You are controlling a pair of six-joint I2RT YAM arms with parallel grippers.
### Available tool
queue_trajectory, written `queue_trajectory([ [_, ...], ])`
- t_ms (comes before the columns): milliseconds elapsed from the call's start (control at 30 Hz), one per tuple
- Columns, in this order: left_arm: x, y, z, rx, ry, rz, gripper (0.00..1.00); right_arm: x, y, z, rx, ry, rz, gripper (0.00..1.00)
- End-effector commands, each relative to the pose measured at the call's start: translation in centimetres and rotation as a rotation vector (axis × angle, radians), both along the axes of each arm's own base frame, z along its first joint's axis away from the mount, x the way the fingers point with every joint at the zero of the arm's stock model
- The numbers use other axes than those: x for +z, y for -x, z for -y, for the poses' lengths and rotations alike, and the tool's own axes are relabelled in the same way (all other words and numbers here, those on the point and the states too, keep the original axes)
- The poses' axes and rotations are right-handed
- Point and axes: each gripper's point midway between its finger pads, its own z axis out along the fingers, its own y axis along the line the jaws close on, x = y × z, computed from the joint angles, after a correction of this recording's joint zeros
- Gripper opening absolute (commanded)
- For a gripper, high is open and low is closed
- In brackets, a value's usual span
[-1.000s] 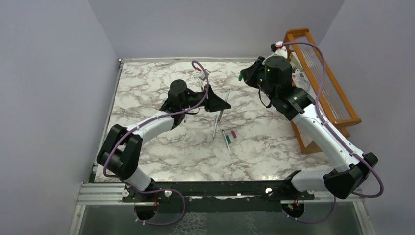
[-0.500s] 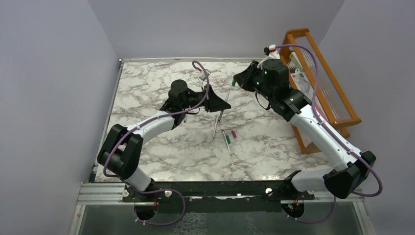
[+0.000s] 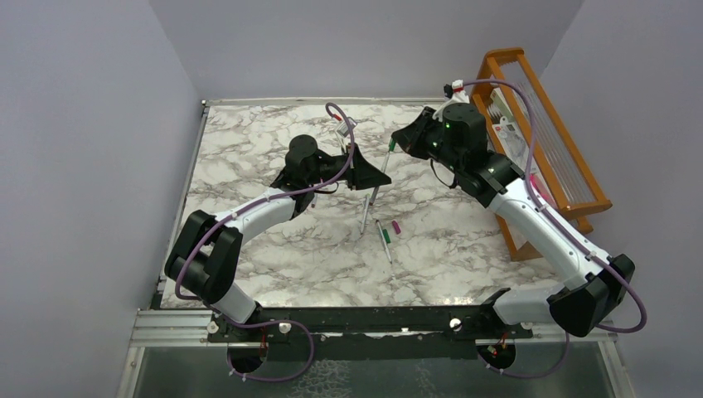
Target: Insert the pens into the pen caps
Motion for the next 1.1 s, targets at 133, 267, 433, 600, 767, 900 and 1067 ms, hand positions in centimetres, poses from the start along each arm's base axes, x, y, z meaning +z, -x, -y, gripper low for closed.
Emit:
queue_trajectory([
  [133, 1.6, 0.1, 0.2, -0.014, 0.031, 0.059, 0.0, 1.1, 0.6, -0.4, 0.03, -0.043, 0.026, 0.01],
  [267, 1.6, 0.1, 0.2, -0.015, 0.03, 0.058, 0.0, 1.1, 0.6, -0.4, 0.032, -0.046, 0.023, 0.01],
  [433, 1.4, 0.1, 0.2, -0.016, 0.028, 0.056, 0.0, 1.1, 0.6, -0.5, 0.033, -0.048, 0.024, 0.01],
  [600, 1.4, 0.0, 0.2, -0.016, 0.028, 0.056, 0.0, 1.2, 0.5, -0.5, 0.031, -0.048, 0.026, 0.01],
  [767, 1.4, 0.0, 0.3, -0.016, 0.028, 0.054, 0.0, 0.8, 0.7, -0.8, 0.048, -0.052, 0.015, 0.01],
  [900, 1.3, -0.2, 0.3, -0.008, 0.028, 0.047, 0.0, 0.2, 1.1, -0.9, 0.061, -0.059, -0.003, 0.01],
  [1067, 1.8, -0.6, 0.5, -0.003, 0.035, 0.048, 0.0, -0.8, 1.4, -0.8, 0.06, -0.054, -0.023, 0.01],
])
